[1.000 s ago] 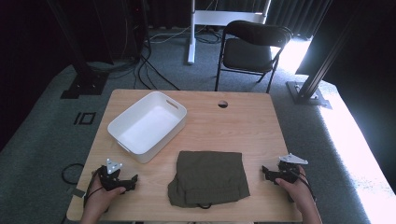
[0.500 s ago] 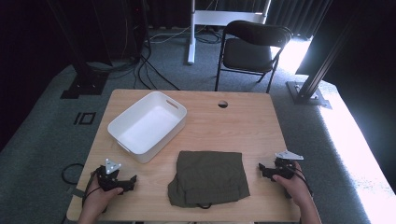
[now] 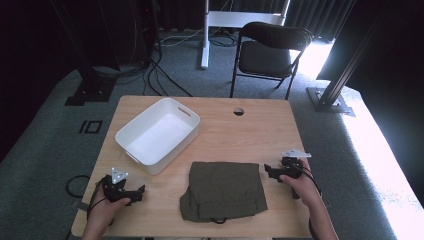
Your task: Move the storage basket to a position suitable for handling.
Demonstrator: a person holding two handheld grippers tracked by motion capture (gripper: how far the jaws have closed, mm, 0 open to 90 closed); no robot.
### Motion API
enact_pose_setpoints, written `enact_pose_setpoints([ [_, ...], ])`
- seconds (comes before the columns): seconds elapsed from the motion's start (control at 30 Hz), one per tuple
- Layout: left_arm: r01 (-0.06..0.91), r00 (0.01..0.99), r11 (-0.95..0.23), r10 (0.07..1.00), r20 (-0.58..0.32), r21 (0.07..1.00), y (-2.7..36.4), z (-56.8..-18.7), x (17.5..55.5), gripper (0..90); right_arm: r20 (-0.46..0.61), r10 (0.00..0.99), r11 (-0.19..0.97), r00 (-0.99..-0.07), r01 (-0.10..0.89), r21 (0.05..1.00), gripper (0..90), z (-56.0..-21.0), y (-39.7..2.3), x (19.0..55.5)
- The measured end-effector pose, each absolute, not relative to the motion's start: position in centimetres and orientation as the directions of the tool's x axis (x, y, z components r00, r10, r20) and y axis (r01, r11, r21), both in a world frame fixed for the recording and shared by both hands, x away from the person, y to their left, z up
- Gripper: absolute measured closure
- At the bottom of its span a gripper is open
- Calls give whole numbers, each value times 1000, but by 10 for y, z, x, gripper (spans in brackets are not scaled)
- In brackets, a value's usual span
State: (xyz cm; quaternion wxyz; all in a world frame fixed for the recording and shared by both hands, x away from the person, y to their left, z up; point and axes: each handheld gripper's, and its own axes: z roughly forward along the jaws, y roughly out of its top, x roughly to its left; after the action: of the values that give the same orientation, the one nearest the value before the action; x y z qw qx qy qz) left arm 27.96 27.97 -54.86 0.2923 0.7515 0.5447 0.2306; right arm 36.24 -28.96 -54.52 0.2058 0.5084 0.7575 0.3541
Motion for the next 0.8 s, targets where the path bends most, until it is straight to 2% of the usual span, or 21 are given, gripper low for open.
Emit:
enact_pose_setpoints([
  [0.27,684,272,-201,962,11,702,284,-544,281,12,43,902,250,-429,603,758,120,-533,-270,384],
  [0.8,666,282,-191,959,-7,721,280,-532,286,12,19,868,301,-496,557,774,134,-515,-231,418],
])
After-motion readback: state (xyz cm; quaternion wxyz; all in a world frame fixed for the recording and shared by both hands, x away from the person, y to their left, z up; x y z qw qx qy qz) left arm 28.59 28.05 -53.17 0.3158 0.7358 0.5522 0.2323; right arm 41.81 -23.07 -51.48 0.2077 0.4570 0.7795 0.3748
